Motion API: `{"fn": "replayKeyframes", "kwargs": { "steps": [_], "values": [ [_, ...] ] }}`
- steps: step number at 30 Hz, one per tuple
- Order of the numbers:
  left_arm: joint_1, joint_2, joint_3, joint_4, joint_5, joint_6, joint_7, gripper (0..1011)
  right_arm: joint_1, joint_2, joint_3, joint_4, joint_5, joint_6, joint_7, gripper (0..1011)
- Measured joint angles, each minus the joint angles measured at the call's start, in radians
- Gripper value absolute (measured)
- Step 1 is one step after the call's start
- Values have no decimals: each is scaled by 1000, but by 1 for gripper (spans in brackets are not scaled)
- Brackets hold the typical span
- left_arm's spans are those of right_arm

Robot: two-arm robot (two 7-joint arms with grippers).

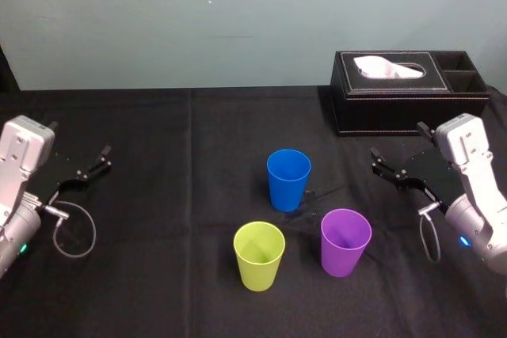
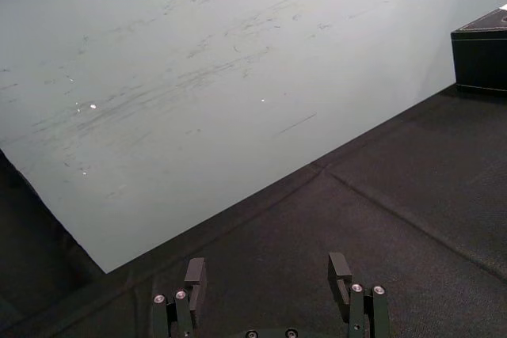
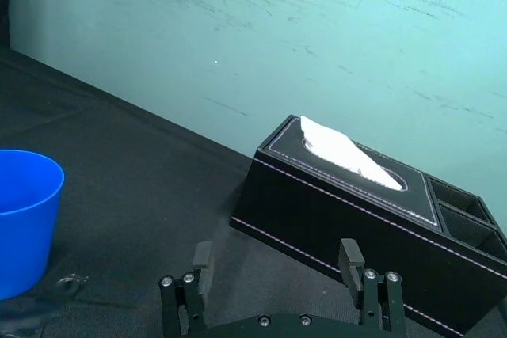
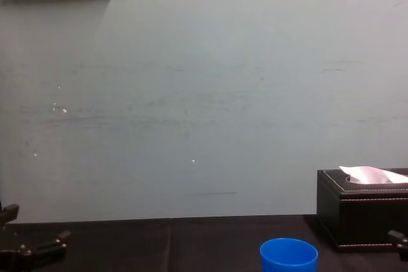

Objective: Stack the three plastic cups sequentially using one hand.

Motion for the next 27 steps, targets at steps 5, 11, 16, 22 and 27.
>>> {"fn": "replayKeyframes", "kwargs": {
  "steps": [5,11,16,22,27],
  "values": [
    [0,0,0,0,0,0,0,1011,0,0,0,0,0,0,0,1003],
    [0,0,0,0,0,0,0,1011,0,0,0,0,0,0,0,1003],
    [0,0,0,0,0,0,0,1011,0,0,0,0,0,0,0,1003],
    [0,0,0,0,0,0,0,1011,0,0,0,0,0,0,0,1003],
    [0,0,0,0,0,0,0,1011,0,0,0,0,0,0,0,1003]
  ]
}}
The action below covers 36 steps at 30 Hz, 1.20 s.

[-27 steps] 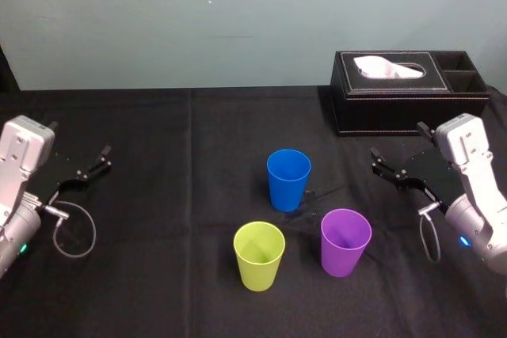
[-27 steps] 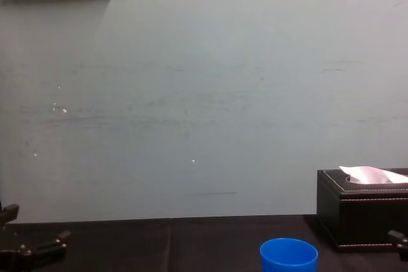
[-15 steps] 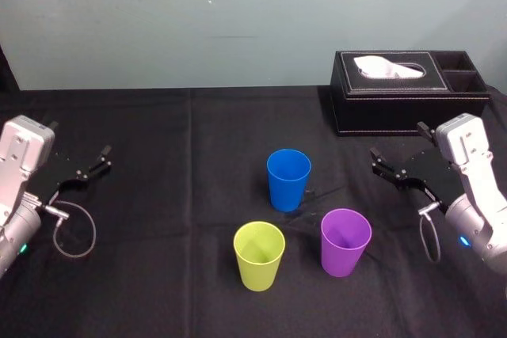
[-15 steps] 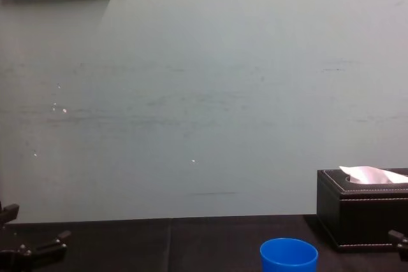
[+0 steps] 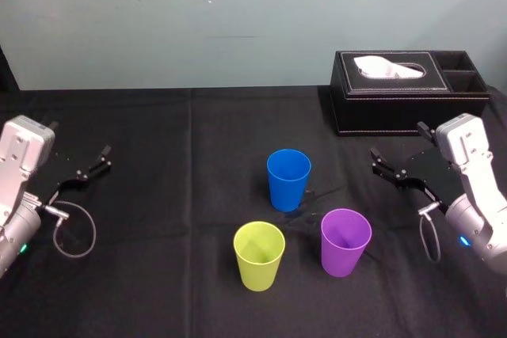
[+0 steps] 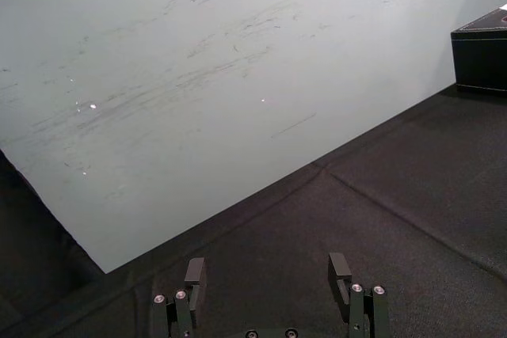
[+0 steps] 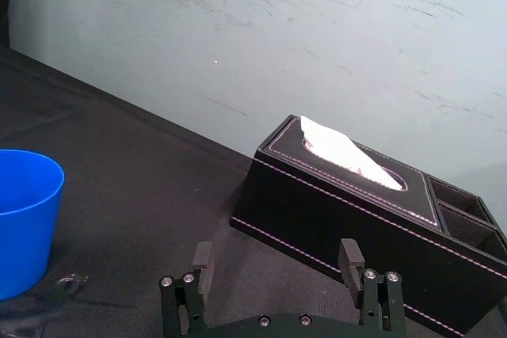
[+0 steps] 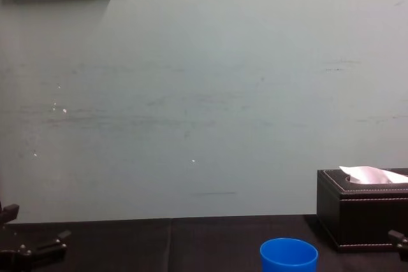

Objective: Stack the three plastic cups sequentially using one hand.

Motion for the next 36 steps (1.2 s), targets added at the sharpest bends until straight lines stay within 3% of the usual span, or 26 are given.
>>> {"fn": "replayKeyframes", "kwargs": {
  "steps": [22,30,36],
  "values": [
    [0,0,0,0,0,0,0,1011,0,0,0,0,0,0,0,1003],
    [0,0,0,0,0,0,0,1011,-53,26,58,-53,47,-20,36,1003],
    [0,0,0,0,0,0,0,1011,-114,74,128,-110,120,-45,104,1003]
  ]
}}
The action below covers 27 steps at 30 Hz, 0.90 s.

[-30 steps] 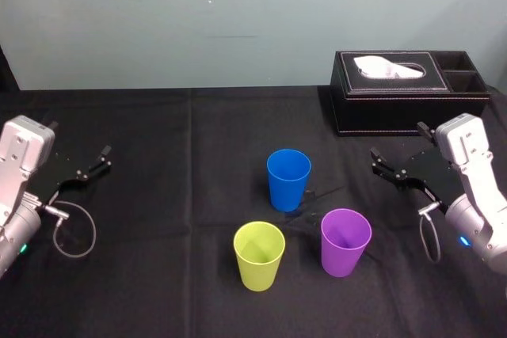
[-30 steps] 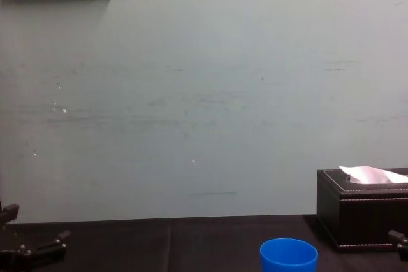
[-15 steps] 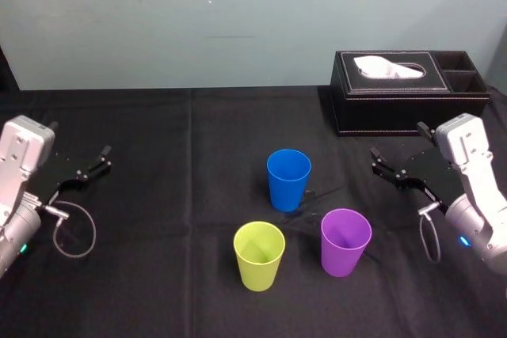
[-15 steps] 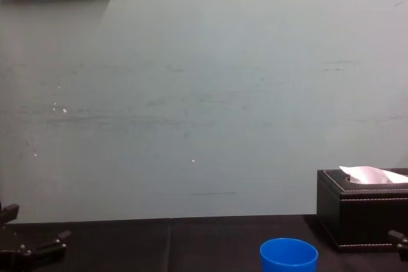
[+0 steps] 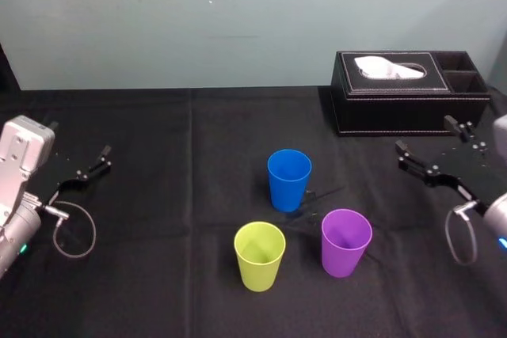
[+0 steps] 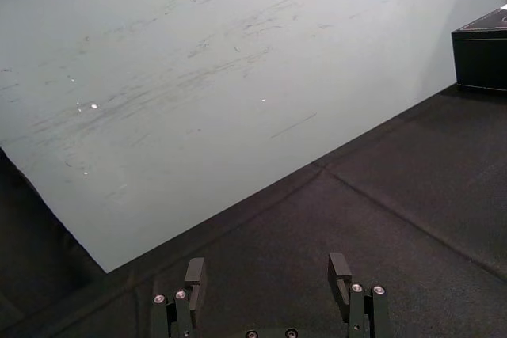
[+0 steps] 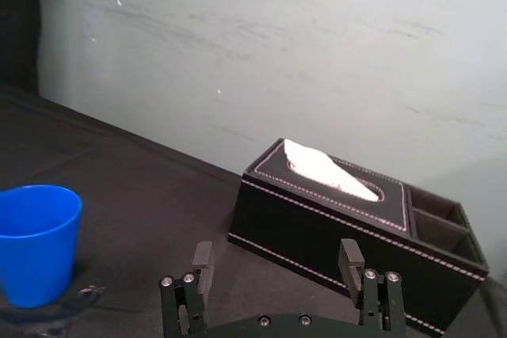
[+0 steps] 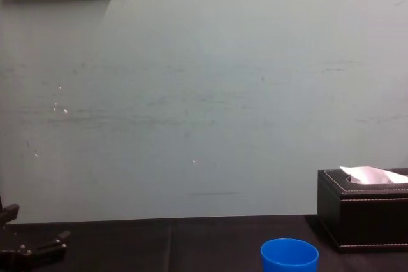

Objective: Stack the three plastic cups sequentially using one hand.

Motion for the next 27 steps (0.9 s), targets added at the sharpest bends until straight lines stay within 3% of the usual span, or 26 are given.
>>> {"fn": "replayKeyframes", "kwargs": {
  "steps": [7,12,18,27],
  "values": [
    [0,0,0,0,0,0,0,1011,-57,71,39,-51,44,-27,114,1003],
    [0,0,0,0,0,0,0,1011,-94,121,45,-69,44,-71,206,1003],
    [0,0,0,0,0,0,0,1011,-110,154,49,-64,53,-118,303,1003],
    [0,0,0,0,0,0,0,1011,-107,181,57,-12,125,-180,486,1003]
  ]
}}
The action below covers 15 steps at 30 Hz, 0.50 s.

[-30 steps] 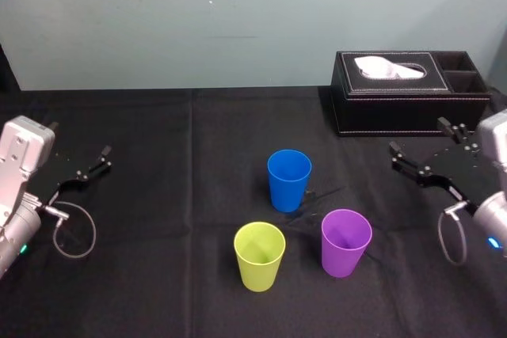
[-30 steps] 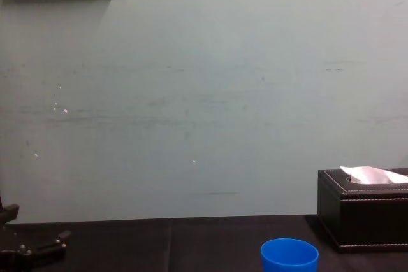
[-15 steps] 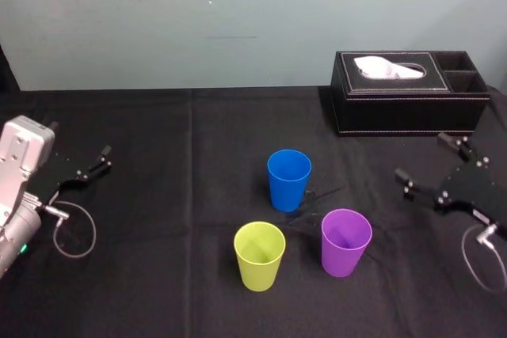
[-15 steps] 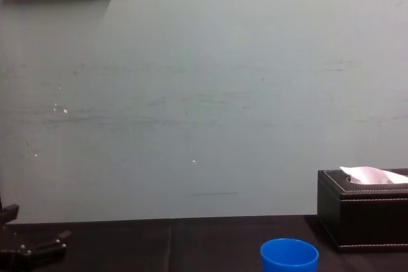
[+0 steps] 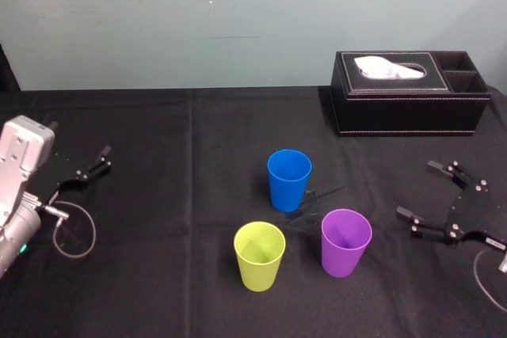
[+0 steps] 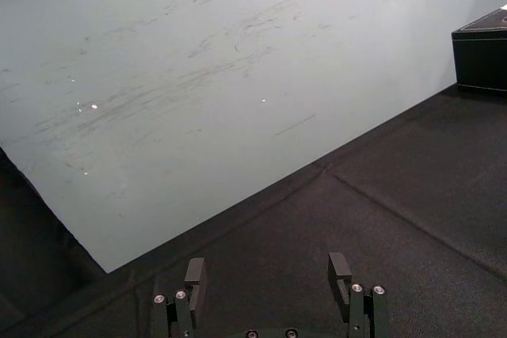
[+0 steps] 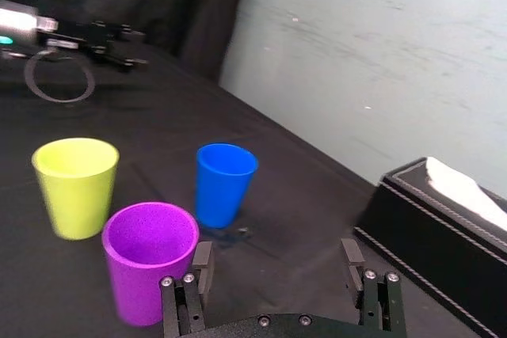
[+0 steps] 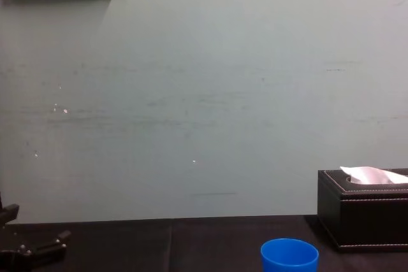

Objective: Stack the three plastic cups sequentially using one hand.

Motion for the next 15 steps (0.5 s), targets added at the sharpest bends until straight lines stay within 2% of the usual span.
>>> {"fn": "replayKeyframes", "kwargs": {
  "steps": [9,15],
  "values": [
    [0,0,0,0,0,0,0,1011,25,16,0,55,84,-39,204,1003],
    [0,0,0,0,0,0,0,1011,50,9,-12,86,102,-30,285,1003]
  ]
}}
